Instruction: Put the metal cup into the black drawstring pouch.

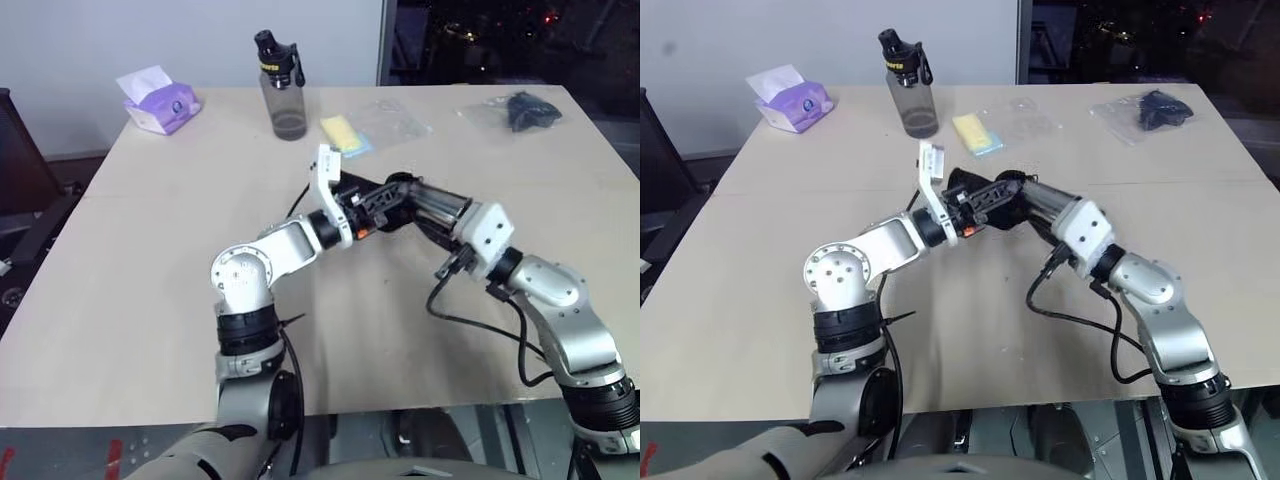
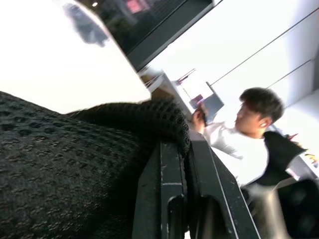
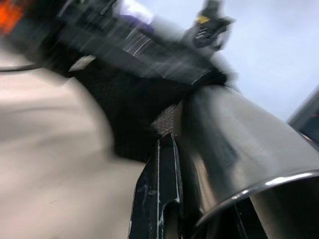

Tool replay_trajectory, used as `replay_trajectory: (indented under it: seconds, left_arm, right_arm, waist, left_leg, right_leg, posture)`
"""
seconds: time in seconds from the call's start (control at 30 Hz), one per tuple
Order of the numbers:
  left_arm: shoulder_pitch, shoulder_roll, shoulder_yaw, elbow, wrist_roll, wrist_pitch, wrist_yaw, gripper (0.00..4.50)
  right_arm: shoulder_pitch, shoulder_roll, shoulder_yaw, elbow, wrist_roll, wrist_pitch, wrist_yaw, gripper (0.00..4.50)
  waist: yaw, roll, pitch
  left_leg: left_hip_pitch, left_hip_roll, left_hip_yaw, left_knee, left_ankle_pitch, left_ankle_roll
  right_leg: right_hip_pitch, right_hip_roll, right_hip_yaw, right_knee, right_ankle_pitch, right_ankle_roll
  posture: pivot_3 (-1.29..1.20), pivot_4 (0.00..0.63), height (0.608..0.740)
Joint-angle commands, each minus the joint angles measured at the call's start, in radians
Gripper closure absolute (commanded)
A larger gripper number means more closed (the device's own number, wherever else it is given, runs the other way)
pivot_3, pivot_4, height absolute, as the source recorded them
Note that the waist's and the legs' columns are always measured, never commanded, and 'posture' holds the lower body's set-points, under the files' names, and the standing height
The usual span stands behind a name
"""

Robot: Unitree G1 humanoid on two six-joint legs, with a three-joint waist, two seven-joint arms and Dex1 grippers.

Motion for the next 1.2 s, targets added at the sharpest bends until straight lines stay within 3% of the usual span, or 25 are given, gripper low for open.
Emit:
replay_trajectory:
  seconds: [0.03,0.23,0.43,0.57,0.73,0.93,1.03,1.2]
  left_arm:
    - [-0.014,-0.003,0.004,-0.014,-0.067,0.008,0.006,4.50]
    - [-0.001,0.009,-0.019,-0.019,-0.100,0.013,0.017,4.50]
    - [-0.007,0.027,-0.002,0.022,-0.126,0.008,0.028,4.50]
    - [-0.006,0.042,-0.022,0.051,-0.128,0.025,0.013,4.50]
    - [-0.005,0.036,-0.024,0.067,-0.172,0.033,0.001,4.50]
    - [0.017,0.050,-0.028,0.055,-0.240,0.053,-0.012,4.50]
    - [0.033,0.061,-0.037,0.043,-0.264,0.055,-0.005,4.50]
    - [0.047,0.077,-0.047,0.032,-0.309,0.051,0.010,4.50]
  right_arm:
    - [-0.014,-0.029,0.017,-0.020,-0.046,-0.054,0.015,4.45]
    - [-0.058,-0.105,0.090,0.011,-0.194,-0.150,0.039,4.45]
    - [-0.050,-0.064,0.046,0.018,-0.176,-0.156,0.009,4.45]
    - [-0.084,-0.136,0.121,0.041,-0.318,-0.275,0.035,4.45]
    - [-0.115,-0.115,0.144,0.111,-0.374,-0.344,0.002,4.45]
    - [-0.070,0.090,0.027,0.120,-0.071,-0.187,-0.031,4.45]
    - [-0.056,0.259,-0.062,0.053,0.223,-0.016,-0.084,4.45]
    - [-0.039,0.363,-0.142,0.002,0.437,0.114,-0.136,4.45]
  waist:
    - [0.000,0.000,0.000]
    - [0.000,0.000,0.000]
    - [0.001,0.000,0.000]
    - [0.002,0.000,0.000]
    - [-0.001,-0.001,0.000]
    - [0.001,-0.001,0.001]
    - [0.000,-0.001,0.001]
    - [0.001,-0.001,0.001]
  left_leg:
    - [0.000,0.000,0.000,0.000,0.000,0.000]
    - [0.000,0.000,0.000,0.000,0.000,0.000]
    - [0.000,0.000,0.000,0.000,0.000,0.000]
    - [0.000,0.000,0.000,0.000,0.000,0.000]
    - [0.000,0.000,0.000,0.000,0.000,0.000]
    - [0.000,0.000,-0.001,-0.001,0.000,0.000]
    - [0.000,0.000,-0.001,-0.001,0.000,0.000]
    - [0.000,0.000,-0.001,-0.001,0.000,0.000]
  right_leg:
    - [0.000,0.000,0.000,0.000,0.000,0.000]
    - [0.000,0.000,0.000,0.000,0.000,0.000]
    - [0.000,0.000,0.000,0.000,0.000,0.000]
    - [0.000,0.000,0.000,0.000,0.000,-0.001]
    - [0.000,0.000,0.000,0.000,-0.001,-0.001]
    - [0.000,0.000,0.000,0.000,0.000,-0.001]
    - [0.000,0.000,0.000,0.000,0.000,-0.001]
    - [0.000,0.000,-0.001,0.000,0.000,-0.001]
  posture:
    - [0.00,0.150,0.740]
    - [0.00,0.150,0.740]
    - [0.00,0.150,0.740]
    - [0.00,0.150,0.740]
    - [0.00,0.150,0.740]
    - [0.00,0.150,0.740]
    - [0.00,0.150,0.740]
    - [0.00,0.150,0.740]
